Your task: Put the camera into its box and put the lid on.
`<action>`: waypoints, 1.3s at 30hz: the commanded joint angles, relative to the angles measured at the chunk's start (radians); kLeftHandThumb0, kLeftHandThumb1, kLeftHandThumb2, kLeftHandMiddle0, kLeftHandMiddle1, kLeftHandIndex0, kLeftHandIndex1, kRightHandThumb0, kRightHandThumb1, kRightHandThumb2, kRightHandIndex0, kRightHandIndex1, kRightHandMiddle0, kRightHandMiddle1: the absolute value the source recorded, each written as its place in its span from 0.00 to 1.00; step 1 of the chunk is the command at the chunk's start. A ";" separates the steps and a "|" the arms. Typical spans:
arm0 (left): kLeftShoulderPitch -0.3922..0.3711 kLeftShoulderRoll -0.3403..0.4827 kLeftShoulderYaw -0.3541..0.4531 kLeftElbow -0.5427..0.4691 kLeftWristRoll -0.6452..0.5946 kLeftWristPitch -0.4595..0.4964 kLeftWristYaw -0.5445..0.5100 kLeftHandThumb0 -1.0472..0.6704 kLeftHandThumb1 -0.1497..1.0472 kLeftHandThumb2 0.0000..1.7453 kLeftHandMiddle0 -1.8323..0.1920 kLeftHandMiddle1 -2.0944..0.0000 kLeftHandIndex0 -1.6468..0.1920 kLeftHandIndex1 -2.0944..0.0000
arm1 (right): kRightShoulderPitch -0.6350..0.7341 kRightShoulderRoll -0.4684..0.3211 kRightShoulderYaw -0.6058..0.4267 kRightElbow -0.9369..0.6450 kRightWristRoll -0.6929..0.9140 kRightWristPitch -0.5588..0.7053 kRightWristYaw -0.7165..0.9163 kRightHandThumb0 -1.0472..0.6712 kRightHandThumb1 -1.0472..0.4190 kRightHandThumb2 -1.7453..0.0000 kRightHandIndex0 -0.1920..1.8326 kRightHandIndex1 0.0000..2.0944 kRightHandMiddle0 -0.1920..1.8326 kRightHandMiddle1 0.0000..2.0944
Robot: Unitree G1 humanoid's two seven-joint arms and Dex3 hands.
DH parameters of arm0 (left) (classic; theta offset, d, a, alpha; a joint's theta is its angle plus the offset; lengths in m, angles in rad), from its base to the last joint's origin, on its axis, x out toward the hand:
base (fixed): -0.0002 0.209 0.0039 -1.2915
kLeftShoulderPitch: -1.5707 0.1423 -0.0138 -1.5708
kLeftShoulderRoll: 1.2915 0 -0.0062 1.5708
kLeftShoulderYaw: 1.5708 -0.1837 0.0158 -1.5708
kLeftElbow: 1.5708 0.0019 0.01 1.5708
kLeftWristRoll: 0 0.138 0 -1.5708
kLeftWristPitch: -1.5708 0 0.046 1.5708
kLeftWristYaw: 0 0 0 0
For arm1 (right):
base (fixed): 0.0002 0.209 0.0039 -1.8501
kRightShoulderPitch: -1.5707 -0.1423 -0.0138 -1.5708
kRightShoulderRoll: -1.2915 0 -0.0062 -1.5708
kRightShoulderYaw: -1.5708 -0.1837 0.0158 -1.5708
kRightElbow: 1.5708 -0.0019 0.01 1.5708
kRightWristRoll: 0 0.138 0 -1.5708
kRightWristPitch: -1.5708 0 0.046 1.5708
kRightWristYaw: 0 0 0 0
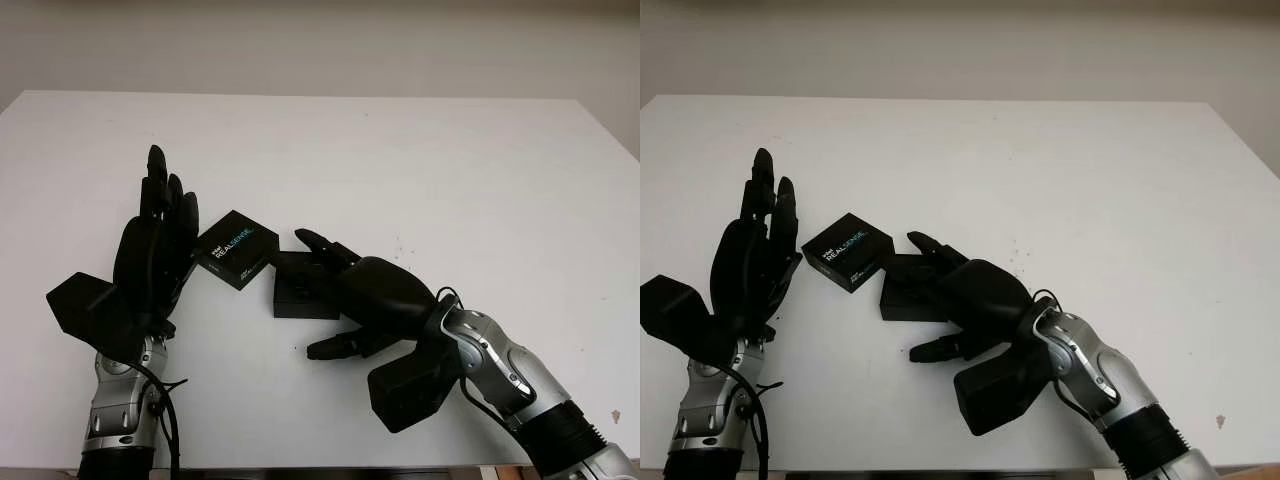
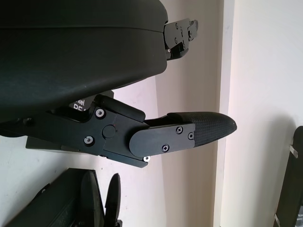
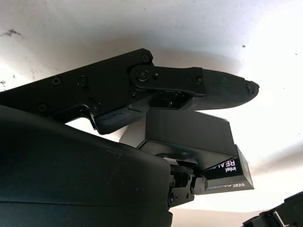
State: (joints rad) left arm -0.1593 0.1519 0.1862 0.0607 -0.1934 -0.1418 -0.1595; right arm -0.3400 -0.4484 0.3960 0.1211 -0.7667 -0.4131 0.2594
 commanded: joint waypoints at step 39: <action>-0.013 0.173 -0.070 -0.055 0.528 0.109 0.222 0.29 1.00 0.04 0.85 0.95 0.89 0.95 | -0.062 0.158 -0.317 -0.051 0.635 0.327 0.001 0.16 0.00 0.67 0.02 0.03 0.03 0.02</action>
State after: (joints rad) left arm -0.1754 0.3068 0.1237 0.0341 0.3047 -0.0436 0.0441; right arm -0.3777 -0.2899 0.0909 0.0869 -0.1389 -0.0939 0.2653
